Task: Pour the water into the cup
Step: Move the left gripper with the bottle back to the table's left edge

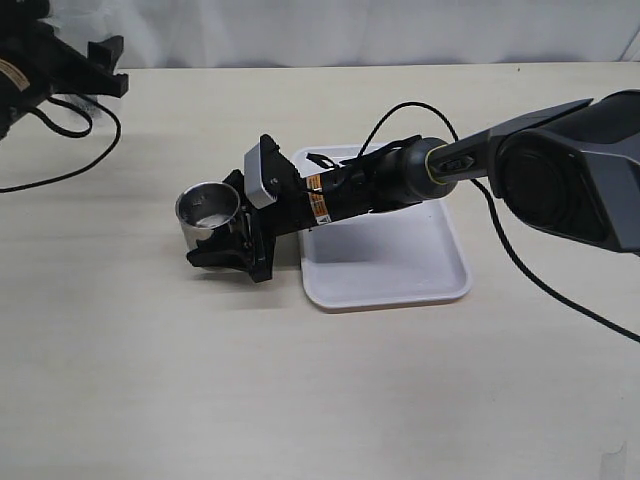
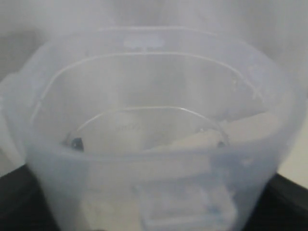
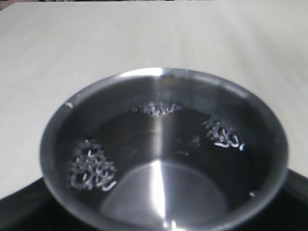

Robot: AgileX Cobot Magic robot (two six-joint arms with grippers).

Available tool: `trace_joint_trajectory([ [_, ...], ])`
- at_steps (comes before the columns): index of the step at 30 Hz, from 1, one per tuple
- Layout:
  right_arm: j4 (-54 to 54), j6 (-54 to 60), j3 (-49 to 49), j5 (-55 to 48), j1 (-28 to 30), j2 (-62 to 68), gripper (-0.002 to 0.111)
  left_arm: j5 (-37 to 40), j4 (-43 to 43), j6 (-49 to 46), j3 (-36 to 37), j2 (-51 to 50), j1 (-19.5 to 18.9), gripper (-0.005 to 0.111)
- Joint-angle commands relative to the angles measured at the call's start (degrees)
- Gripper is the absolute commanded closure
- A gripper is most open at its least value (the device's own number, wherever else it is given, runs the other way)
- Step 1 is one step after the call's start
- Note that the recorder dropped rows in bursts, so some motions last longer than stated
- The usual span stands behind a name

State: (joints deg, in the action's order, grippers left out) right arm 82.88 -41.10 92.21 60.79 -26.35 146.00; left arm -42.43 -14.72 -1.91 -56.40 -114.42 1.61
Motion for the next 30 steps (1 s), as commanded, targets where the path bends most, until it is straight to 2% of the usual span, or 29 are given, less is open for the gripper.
trace_joint_trajectory([
  [1, -0.58, -0.05, 0.06, 0.80, 0.25, -0.10, 0.104, -4.64, 4.78, 0.92, -0.37, -3.20, 0.28, 0.107],
  [7, -0.58, -0.05, 0.06, 0.80, 0.25, -0.10, 0.104, -8.47, 4.88, 5.12, -0.37, -5.26, 0.07, 0.107],
  [14, -0.58, -0.05, 0.06, 0.80, 0.25, -0.10, 0.104, -9.03, 4.29, 11.20, -0.37, -5.94, -1.67, 0.107],
  [30, -0.58, -0.05, 0.06, 0.80, 0.25, -0.10, 0.104, -13.38, 0.23, 7.70, -0.37, -8.62, -1.92, 0.107],
])
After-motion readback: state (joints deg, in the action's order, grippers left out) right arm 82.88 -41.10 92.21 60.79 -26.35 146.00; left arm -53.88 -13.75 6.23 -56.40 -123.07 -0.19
